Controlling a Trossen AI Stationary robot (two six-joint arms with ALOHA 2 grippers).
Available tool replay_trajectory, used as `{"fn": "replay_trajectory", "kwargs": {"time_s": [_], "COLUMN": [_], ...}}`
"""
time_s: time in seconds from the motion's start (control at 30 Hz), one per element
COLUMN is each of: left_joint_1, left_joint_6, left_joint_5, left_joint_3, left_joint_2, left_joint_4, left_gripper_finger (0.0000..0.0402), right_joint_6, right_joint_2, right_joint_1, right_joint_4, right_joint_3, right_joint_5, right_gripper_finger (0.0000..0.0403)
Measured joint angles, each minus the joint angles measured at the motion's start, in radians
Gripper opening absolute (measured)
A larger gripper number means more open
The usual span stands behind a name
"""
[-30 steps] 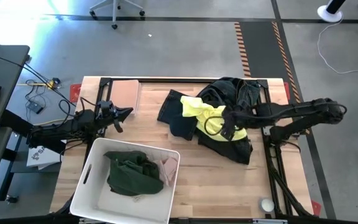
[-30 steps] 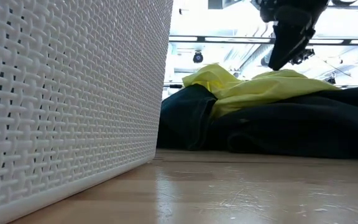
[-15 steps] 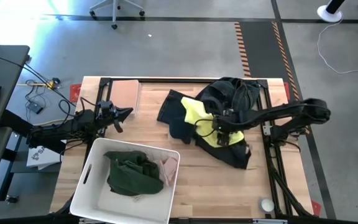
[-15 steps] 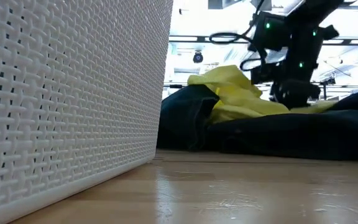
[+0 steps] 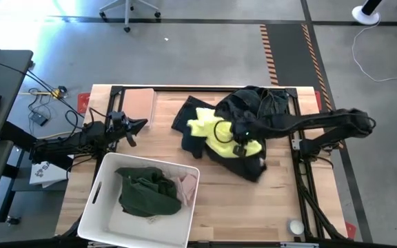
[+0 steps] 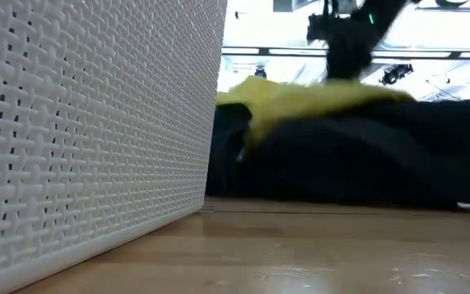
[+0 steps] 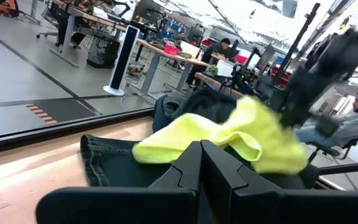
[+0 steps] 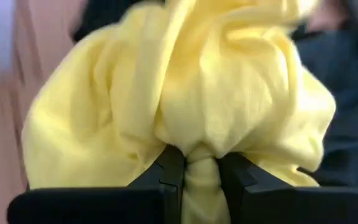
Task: Sort clothes
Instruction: Put the yellow shirt into the white bin
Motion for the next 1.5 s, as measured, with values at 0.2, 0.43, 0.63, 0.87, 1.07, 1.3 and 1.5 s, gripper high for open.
{"fn": "replay_trajectory", "kwargs": {"time_s": [0.2,0.43,0.63,0.87,1.07,1.3,1.5], "left_joint_1": [0.000,0.000,0.000,0.000,0.000,0.000,0.000], "left_joint_6": [0.000,0.000,0.000,0.000,0.000,0.000,0.001], "left_joint_5": [0.002,0.005,0.011,0.012,0.012,0.012,0.011], "left_joint_3": [0.000,0.000,0.000,0.000,0.000,0.000,0.000], "left_joint_2": [0.000,0.000,0.000,0.000,0.000,0.000,0.000], "left_joint_4": [0.000,0.001,0.000,-0.002,-0.004,-0.006,-0.006], "left_gripper_finger": [0.0005,0.0005,0.0005,0.0005,0.0005,0.0005,0.0005], "right_joint_6": [-0.159,-0.330,-0.246,0.114,0.279,0.236,0.233], "right_joint_2": [-0.041,-0.040,-0.036,0.015,0.094,0.149,0.152], "right_joint_1": [0.062,0.082,0.082,0.112,0.123,0.095,0.026], "right_joint_4": [0.068,0.220,0.027,-0.413,-0.620,-0.407,-0.321], "right_joint_3": [0.280,0.472,0.486,0.483,0.477,0.242,0.096], "right_joint_5": [0.193,0.269,0.255,0.243,0.223,0.163,0.053], "right_gripper_finger": [0.0039,0.0045,0.0046,0.0046,0.0048,0.0082,0.0153]}}
